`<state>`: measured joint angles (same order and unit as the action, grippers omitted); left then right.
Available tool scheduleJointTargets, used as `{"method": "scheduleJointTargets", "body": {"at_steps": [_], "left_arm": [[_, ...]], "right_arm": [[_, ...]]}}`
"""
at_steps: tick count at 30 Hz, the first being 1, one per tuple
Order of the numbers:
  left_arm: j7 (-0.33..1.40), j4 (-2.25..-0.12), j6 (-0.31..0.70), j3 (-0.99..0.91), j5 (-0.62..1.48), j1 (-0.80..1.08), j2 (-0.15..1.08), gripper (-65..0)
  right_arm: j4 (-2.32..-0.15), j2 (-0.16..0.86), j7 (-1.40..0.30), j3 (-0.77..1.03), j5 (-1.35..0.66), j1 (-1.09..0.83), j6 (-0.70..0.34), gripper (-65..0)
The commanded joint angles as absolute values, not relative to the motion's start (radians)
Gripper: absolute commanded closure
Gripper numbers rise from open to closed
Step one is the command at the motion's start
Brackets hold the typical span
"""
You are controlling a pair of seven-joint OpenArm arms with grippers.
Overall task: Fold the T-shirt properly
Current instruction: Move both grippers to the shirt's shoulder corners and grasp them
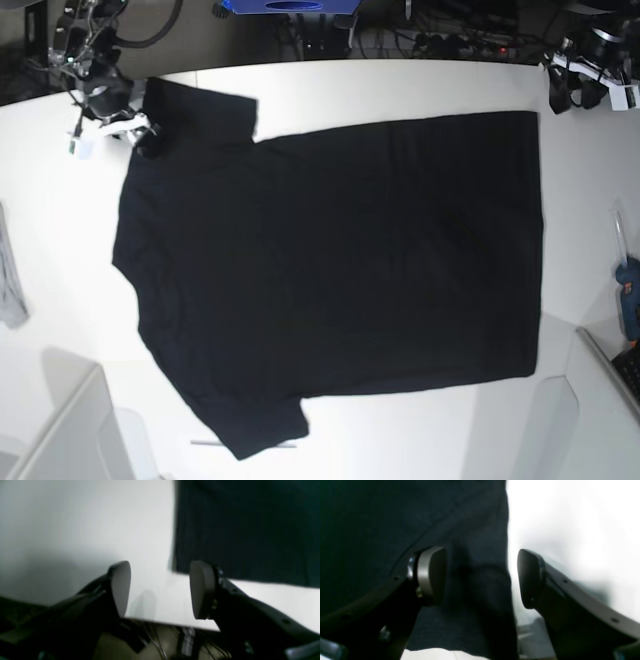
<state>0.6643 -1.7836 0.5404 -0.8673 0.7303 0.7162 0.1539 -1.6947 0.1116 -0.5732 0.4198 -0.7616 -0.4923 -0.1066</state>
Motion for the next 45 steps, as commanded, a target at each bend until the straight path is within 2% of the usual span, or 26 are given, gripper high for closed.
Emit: {"method": "scheduleJointTargets", "body": {"at_steps": [1,6,8,16,18,20,31,35,45], "left_arm": [[0.645,-1.787,0.553,-0.878,0.743,0.728,0.168,-35.9],[0.645,-1.771,0.555,-0.874,0.743,0.725,0.168,-35.9],[0.648,-1.771,0.555,-0.872,0.743,0.711,0.168,-35.9],[0.653,-1.732,0.553,-0.872,0.743,0.664,0.165,-35.9],[0.653,-1.718,0.553,-0.872,0.743,0.659,0.165,-35.9],[0.654,-1.701,0.552,-0.871,0.743,0.645,0.165,-36.0],[0.653,-1.607,0.545,-0.751,0.743,0.590,0.165,-36.0],[0.653,-1.573,0.487,-0.746,0.745,0.562,0.165,-36.0],[0.665,-1.532,0.486,-0.743,0.745,0.519,0.165,-35.7]], "right_arm": [[-1.693,0.119,-0.573,0.424,-0.768,-0.495,-0.113,-41.1],[-1.689,0.116,-0.575,0.420,-0.771,-0.507,-0.139,-40.8],[-1.682,0.114,-0.575,0.406,-0.769,-0.512,-0.171,-37.8],[-1.623,0.116,-0.572,0.380,-0.768,-0.501,-0.191,-19.2],[-1.613,0.116,-0.573,0.383,-0.769,-0.496,-0.191,-11.1],[-1.610,0.117,-0.573,0.386,-0.773,-0.495,-0.191,0.0],[-1.610,0.117,-0.573,0.381,-0.773,-0.495,-0.191,0.0],[-1.610,0.117,-0.573,0.383,-0.771,-0.498,-0.191,0.0],[-1.610,0.122,-0.573,0.381,-0.769,-0.501,-0.191,0.0]]}}
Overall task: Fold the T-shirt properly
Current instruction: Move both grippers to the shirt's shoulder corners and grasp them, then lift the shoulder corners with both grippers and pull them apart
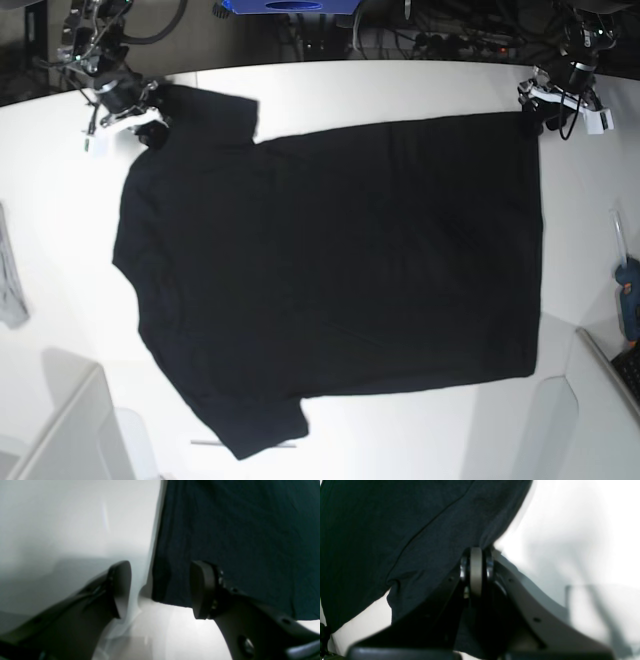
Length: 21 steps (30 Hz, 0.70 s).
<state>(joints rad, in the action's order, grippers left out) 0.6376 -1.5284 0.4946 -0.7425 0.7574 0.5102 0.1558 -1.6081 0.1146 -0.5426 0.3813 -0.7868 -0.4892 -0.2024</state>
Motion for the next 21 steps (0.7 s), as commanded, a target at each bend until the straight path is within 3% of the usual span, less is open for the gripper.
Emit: {"method": "scheduleJointTargets", "body": {"at_steps": [1,4,15,21], "left_arm": [[0.680,-1.532,0.486,-0.743,0.745,0.516,0.165,-35.5],[0.719,-1.526,0.486,-0.743,0.745,0.493,0.165,-34.1],[0.739,-1.489,0.489,-0.743,0.745,0.470,0.166,-1.3],[0.739,-1.494,0.489,-0.743,0.745,0.472,0.168,0.0]], "right_arm": [[-1.610,0.122,-0.573,0.381,-0.769,-0.499,-0.191,0.0],[-1.610,0.122,-0.573,0.383,-0.769,-0.499,-0.191,0.0],[-1.610,0.125,-0.570,0.386,-0.768,-0.496,-0.191,0.0],[-1.612,0.125,-0.567,0.387,-0.768,-0.496,-0.191,0.0]]}}
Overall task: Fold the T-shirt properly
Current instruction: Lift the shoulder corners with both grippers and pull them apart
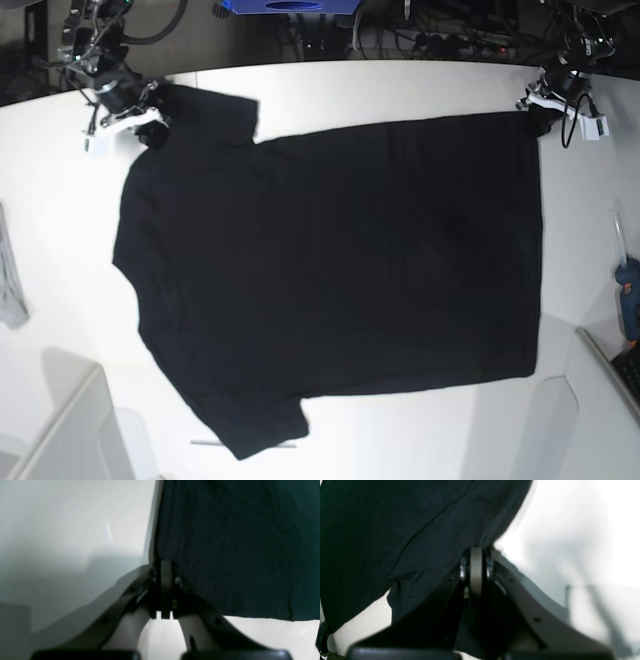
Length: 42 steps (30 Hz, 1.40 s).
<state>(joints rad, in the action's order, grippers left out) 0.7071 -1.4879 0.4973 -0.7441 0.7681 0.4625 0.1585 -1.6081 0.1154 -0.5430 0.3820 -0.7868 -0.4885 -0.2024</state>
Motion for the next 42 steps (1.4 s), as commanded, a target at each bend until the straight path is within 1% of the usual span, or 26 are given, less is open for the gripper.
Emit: {"method": "scheduleJointTargets", "body": {"at_steps": [1,8,13,20,29,37,42], "left_arm": [[0.739,-1.497,0.489,-0.743,0.743,0.475,0.170,0.0],[0.737,-1.561,0.489,-0.743,0.743,0.518,0.173,0.0],[0.736,-1.627,0.489,-0.745,0.743,0.550,0.173,0.0],[0.739,-1.636,0.489,-0.745,0.743,0.572,0.173,0.0],[0.734,-1.710,0.489,-0.748,0.743,0.628,0.173,0.0],[0.731,-1.710,0.490,-0.753,0.743,0.661,0.173,0.0],[0.731,-1.713,0.490,-0.753,0.743,0.684,0.173,0.0]], "right_arm": [[-1.613,0.125,-0.567,0.387,-0.768,-0.498,-0.191,0.0],[-1.621,0.122,-0.558,0.389,-0.768,-0.518,-0.191,0.0],[-1.678,0.119,-0.479,0.389,-0.769,-0.575,-0.191,0.0],[-1.741,0.117,-0.476,0.389,-0.773,-0.633,-0.191,0.0],[-1.819,0.114,-0.475,0.389,-0.773,-0.696,-0.191,0.0],[-1.833,0.114,-0.473,0.389,-0.774,-0.739,-0.191,0.0],[-1.880,0.087,-0.473,0.395,-0.771,-0.785,-0.191,0.0]]}}
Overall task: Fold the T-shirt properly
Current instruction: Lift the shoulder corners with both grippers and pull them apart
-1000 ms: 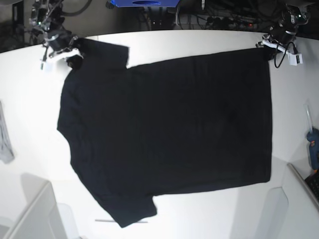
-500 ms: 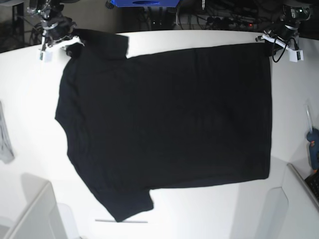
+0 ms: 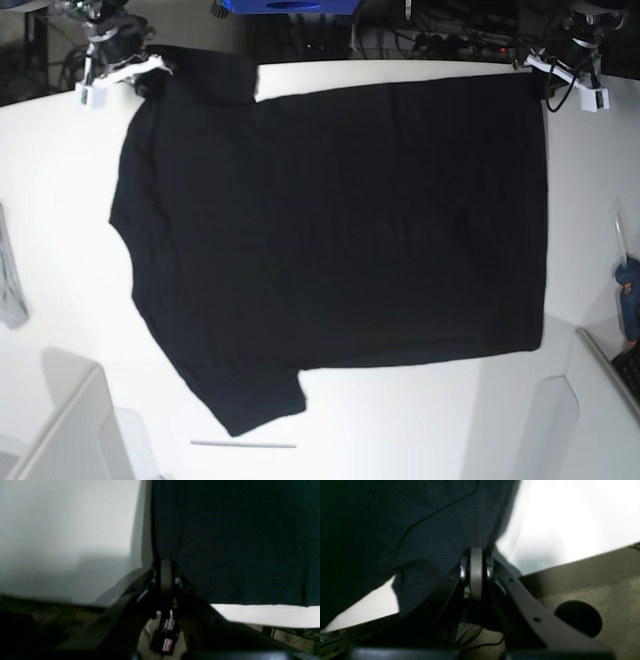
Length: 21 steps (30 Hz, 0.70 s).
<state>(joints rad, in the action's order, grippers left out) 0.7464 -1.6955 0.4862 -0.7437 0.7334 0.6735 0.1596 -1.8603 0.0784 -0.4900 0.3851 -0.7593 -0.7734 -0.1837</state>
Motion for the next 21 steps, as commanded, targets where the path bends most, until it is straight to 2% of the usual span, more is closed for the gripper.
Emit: {"method": "scheduleJointTargets", "body": {"at_steps": [1,8,13,17,21], "left_arm": [[0.731,-1.719,0.490,-0.753,0.743,0.687,0.173,0.0],[0.731,-1.756,0.490,-0.753,0.739,0.713,0.173,0.0],[0.731,-1.771,0.495,-0.753,0.654,0.734,0.168,0.0],[0.731,-1.776,0.572,-0.754,0.608,0.737,0.165,0.0],[0.730,-1.778,0.572,-0.754,0.598,0.748,0.165,0.0]], "right_arm": [[-1.888,0.079,-0.473,0.404,-0.771,-0.792,-0.193,0.0],[-1.900,0.045,-0.475,0.435,-0.771,-0.842,-0.272,0.0],[-1.902,0.028,-0.475,0.435,-0.771,-0.868,-0.278,0.0],[-1.916,0.027,-0.475,0.435,-0.771,-0.888,-0.278,0.0],[-1.951,0.024,-0.475,0.435,-0.773,-0.912,-0.278,0.0]]}}
